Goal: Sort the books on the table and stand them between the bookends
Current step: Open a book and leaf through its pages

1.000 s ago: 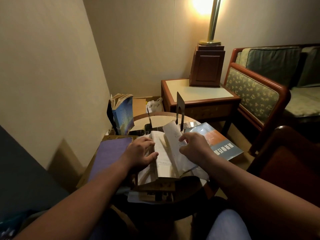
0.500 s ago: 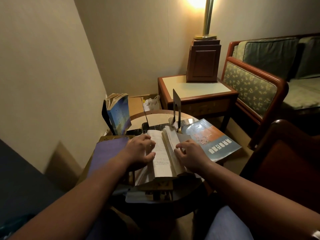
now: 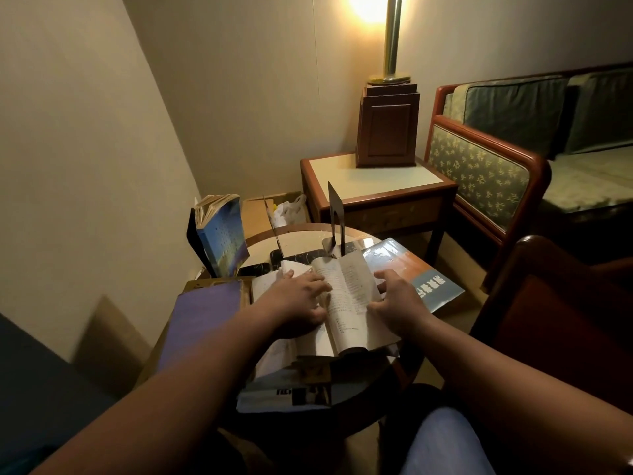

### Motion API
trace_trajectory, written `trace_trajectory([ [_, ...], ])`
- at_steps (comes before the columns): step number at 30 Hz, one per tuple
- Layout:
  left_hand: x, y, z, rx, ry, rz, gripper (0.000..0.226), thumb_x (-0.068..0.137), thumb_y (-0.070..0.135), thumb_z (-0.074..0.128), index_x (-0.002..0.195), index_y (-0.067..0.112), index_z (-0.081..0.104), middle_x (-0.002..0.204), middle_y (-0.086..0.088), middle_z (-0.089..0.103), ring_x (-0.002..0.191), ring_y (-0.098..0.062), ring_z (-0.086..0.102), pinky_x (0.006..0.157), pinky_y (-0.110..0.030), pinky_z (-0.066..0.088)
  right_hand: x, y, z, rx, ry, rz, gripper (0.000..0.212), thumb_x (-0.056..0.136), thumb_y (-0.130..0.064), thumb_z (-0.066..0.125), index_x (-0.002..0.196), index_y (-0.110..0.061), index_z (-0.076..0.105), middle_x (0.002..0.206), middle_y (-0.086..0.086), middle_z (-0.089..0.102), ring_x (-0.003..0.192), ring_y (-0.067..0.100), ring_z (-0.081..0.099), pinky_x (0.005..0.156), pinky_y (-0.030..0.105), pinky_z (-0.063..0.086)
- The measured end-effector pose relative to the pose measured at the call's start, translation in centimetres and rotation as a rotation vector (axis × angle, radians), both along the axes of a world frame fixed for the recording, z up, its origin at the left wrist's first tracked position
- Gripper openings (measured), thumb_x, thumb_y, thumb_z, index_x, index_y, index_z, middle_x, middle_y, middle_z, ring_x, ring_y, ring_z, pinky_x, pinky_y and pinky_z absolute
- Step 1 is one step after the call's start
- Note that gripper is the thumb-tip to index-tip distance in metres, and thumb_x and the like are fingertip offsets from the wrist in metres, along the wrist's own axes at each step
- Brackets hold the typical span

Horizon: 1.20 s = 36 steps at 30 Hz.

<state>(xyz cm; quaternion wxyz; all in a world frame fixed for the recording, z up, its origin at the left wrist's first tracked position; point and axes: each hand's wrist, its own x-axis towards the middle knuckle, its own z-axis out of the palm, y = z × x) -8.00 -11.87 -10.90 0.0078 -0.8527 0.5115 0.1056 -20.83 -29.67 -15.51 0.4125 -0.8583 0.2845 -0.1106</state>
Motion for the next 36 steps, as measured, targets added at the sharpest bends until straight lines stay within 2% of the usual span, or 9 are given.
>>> trace_trajectory([
  [4,-0.6,-0.6,-0.5,-0.038,0.054,0.026,0.061,0.092,0.062,0.047,0.143,0.030,0.042,0.158,0.005,0.030,0.143,-0.017,0.031,0.120,-0.046,0.010,-0.9,0.7,-2.0,-0.188,-0.022,0.024,0.050,0.085,-0.010,0.072,0.131,-0.016,0.055,0.132,0.006,0.049,0.115,0.023,0.054,0.093,0.035,0.055],
  [11,-0.2,-0.2,-1.7,-0.062,0.108,0.040,0.070,0.086,0.068,0.052,0.145,0.032,0.038,0.160,0.007,0.024,0.145,-0.018,0.028,0.121,-0.050,0.008,-2.2,1.3,-4.9,-0.434,-0.222,0.285,0.024,0.095,-0.019,0.062,0.114,-0.006,0.067,0.124,0.016,0.063,0.111,0.032,0.064,0.087,0.037,0.058],
  [13,-0.1,-0.2,-2.0,-0.041,0.095,0.048,0.073,0.087,0.068,0.051,0.148,0.032,0.034,0.162,0.008,0.020,0.146,-0.017,0.025,0.121,-0.052,0.007,-2.6,1.9,-5.5,-0.381,-0.170,0.315,0.054,0.100,-0.047,0.044,0.125,-0.004,0.064,0.133,0.020,0.060,0.120,0.035,0.060,0.097,0.044,0.052],
  [16,-0.1,-0.3,-2.6,-0.012,0.077,0.056,0.077,0.089,0.067,0.048,0.153,0.032,0.024,0.164,0.010,0.011,0.150,-0.016,0.015,0.121,-0.052,0.002,-3.9,2.2,-6.2,-0.350,0.030,0.404,0.105,0.083,-0.082,0.000,0.151,-0.011,0.036,0.160,0.011,0.030,0.148,0.026,0.026,0.118,0.043,0.018],
  [21,0.2,-0.1,-3.6,-0.019,0.085,0.051,0.094,0.076,0.084,0.031,0.155,0.035,0.018,0.164,0.013,0.004,0.151,-0.014,0.007,0.121,-0.049,-0.002,-5.5,2.2,-6.1,-0.432,0.260,0.536,0.121,0.056,-0.090,-0.028,0.156,-0.023,-0.011,0.156,-0.010,-0.021,0.141,0.005,-0.023,0.113,0.036,-0.021],
  [26,0.6,0.0,-4.4,-0.052,0.079,0.045,0.110,0.060,0.093,0.017,0.154,0.036,0.019,0.164,0.016,0.004,0.150,-0.013,0.008,0.120,-0.047,-0.001,-2.3,0.5,-4.4,-0.372,0.314,0.614,0.124,0.056,-0.091,-0.025,0.158,-0.022,-0.007,0.165,-0.003,-0.013,0.150,0.010,-0.011,0.117,0.042,-0.016],
  [29,0.7,0.0,-4.4,-0.045,0.094,0.038,0.123,0.051,0.102,0.009,0.155,0.036,0.019,0.164,0.015,0.004,0.150,-0.012,0.008,0.121,-0.047,0.001,0.5,-0.3,-3.0,-0.385,0.342,0.601,0.096,0.081,-0.079,-0.011,0.159,-0.022,-0.001,0.166,-0.001,-0.007,0.152,0.014,-0.006,0.120,0.045,-0.010],
  [32,0.6,-0.1,-4.1,-0.046,0.095,0.045,0.109,0.062,0.093,0.020,0.155,0.036,0.019,0.164,0.015,0.004,0.150,-0.011,0.008,0.121,-0.046,0.002,3.2,-0.9,-1.9,-0.390,0.354,0.577,0.077,0.095,-0.065,0.004,0.159,-0.022,0.003,0.166,0.000,-0.004,0.152,0.015,-0.004,0.121,0.045,-0.007],
  [36,0.5,0.1,-4.1,-0.049,0.089,0.039,0.107,0.063,0.093,0.019,0.154,0.038,0.018,0.163,0.016,0.003,0.151,-0.012,0.008,0.120,-0.045,0.001,4.2,-1.1,-1.8,-0.381,0.367,0.574,0.087,0.086,-0.071,-0.002,0.159,-0.022,0.005,0.167,0.000,-0.003,0.152,0.014,-0.003,0.121,0.047,-0.005],
])
